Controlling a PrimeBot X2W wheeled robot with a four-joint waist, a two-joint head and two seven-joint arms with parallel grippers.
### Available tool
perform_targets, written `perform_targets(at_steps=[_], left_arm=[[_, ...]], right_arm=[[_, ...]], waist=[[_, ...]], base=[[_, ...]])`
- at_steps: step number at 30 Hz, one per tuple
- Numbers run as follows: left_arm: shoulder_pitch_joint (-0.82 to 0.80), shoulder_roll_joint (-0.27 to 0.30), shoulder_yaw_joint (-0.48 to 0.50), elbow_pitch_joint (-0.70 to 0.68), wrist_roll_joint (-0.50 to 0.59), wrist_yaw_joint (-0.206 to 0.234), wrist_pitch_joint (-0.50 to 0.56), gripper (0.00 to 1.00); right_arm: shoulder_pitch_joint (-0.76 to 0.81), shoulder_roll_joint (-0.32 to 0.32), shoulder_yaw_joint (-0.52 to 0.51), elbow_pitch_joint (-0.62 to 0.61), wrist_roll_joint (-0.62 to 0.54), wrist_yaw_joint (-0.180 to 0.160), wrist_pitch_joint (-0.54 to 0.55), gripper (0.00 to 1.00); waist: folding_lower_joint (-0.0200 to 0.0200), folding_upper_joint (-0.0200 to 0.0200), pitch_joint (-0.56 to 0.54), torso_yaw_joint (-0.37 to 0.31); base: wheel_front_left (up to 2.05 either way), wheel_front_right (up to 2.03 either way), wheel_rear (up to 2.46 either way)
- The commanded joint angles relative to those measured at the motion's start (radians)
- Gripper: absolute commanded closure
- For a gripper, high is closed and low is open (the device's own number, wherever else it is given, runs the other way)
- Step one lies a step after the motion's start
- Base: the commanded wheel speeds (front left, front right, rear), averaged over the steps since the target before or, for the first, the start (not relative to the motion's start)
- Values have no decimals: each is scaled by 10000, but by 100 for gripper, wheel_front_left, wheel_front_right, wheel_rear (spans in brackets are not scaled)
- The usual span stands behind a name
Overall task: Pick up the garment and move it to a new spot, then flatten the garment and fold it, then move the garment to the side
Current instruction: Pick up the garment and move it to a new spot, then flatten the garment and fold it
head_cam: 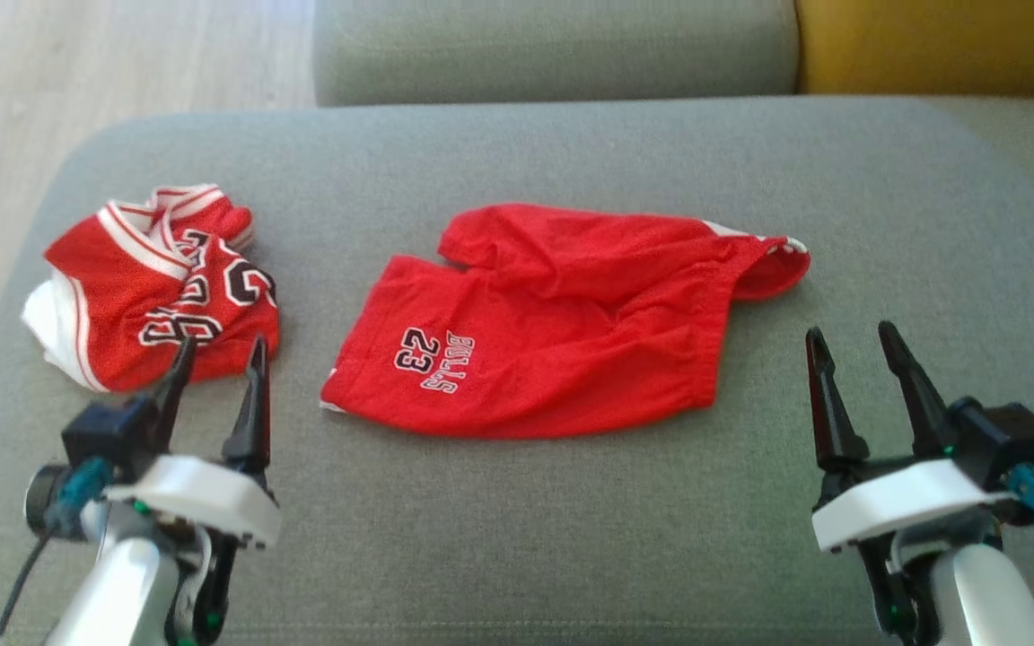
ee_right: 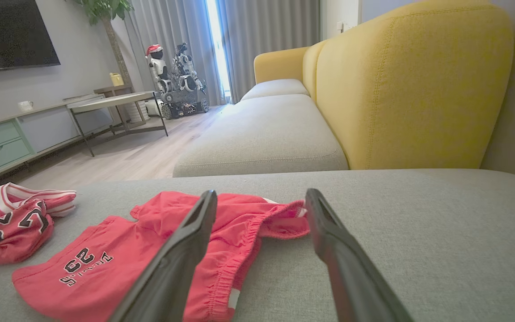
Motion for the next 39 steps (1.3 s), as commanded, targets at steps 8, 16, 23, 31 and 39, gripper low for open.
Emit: perform_targets(at_steps=[8,16,23,31,39], left_arm=[[496,534,381,-922,322,112,-121,0],[833,650,330,-1205,352,277,-62,0],[941,711,326,-1320,304,387,52,0],[917,758,304,-1352,262,438,94,0],[903,776,281,-1348,223,495,129,0]], right_arm=[[347,-37,31,-551,-278,42,217,0],[644,-37,-69,-662,-250,42,287,0],[682,-37,-77,-700,-199,42,311,0],[643,-37,-61,-674,-161,42,300,0],[594,-37,-72,-615,-125,42,274,0]], waist=[[0,0,-457,15],[0,0,-581,-158],[0,0,-571,-194],[0,0,-543,-160],[0,0,-529,-160]], base=[[0,0,0],[0,0,0],[0,0,0],[0,0,0],[0,0,0]])
